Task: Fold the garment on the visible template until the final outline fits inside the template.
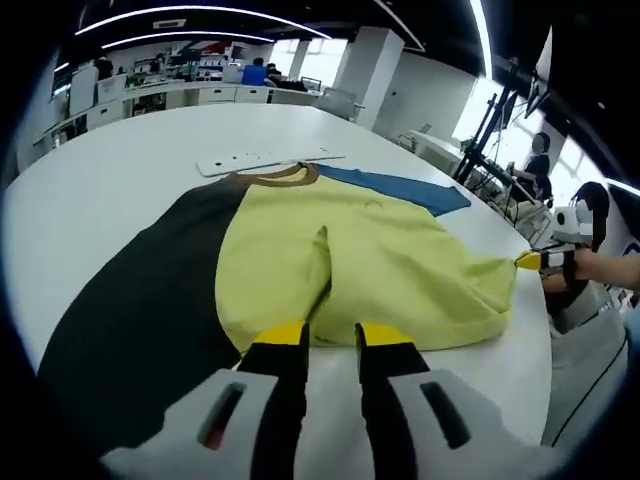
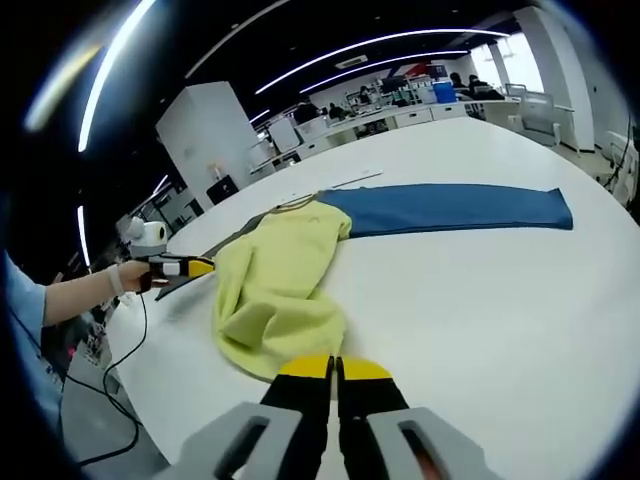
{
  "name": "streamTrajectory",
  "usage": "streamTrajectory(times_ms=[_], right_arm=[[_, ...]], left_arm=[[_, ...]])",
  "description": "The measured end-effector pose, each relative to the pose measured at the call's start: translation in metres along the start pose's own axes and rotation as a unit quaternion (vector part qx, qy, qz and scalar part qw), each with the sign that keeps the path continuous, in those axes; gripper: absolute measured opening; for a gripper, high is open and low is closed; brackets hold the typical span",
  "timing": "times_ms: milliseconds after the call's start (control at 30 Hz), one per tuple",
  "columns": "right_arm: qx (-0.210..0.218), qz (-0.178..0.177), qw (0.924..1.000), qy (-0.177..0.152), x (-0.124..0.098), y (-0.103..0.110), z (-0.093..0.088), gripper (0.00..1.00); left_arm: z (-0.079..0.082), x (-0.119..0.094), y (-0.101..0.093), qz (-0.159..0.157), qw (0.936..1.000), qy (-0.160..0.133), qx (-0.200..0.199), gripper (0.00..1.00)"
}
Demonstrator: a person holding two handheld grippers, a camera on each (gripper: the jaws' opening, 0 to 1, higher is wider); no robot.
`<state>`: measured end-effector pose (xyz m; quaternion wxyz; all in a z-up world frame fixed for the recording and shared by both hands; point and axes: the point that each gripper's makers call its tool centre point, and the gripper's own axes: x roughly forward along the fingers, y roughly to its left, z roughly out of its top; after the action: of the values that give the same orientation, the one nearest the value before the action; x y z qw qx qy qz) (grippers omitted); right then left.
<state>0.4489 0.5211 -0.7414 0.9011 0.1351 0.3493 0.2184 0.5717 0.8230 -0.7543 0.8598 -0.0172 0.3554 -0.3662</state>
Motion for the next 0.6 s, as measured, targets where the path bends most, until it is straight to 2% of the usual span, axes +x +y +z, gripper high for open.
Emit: streamTrajectory(times_ms=[267, 367, 600], right_arm=[[-0.003, -0.002, 1.0, 0.004, -0.0003, -0.0008, -0.001, 0.0], [-0.002, -0.003, 1.0, 0.004, -0.0002, -0.0004, -0.0013, 0.0], [-0.004, -0.003, 1.0, 0.001, -0.0017, 0.001, 0.0012, 0.0]], left_arm=[[-0.0002, 0.0069, -0.0045, -0.004, 0.9998, 0.005, 0.02, 0.12], [-0.0018, 0.0061, -0.0031, -0.001, 0.9997, 0.013, 0.022, 0.01], [-0.0037, -0.0023, -0.003, 0.002, 0.9999, 0.012, 0.001, 0.01]])
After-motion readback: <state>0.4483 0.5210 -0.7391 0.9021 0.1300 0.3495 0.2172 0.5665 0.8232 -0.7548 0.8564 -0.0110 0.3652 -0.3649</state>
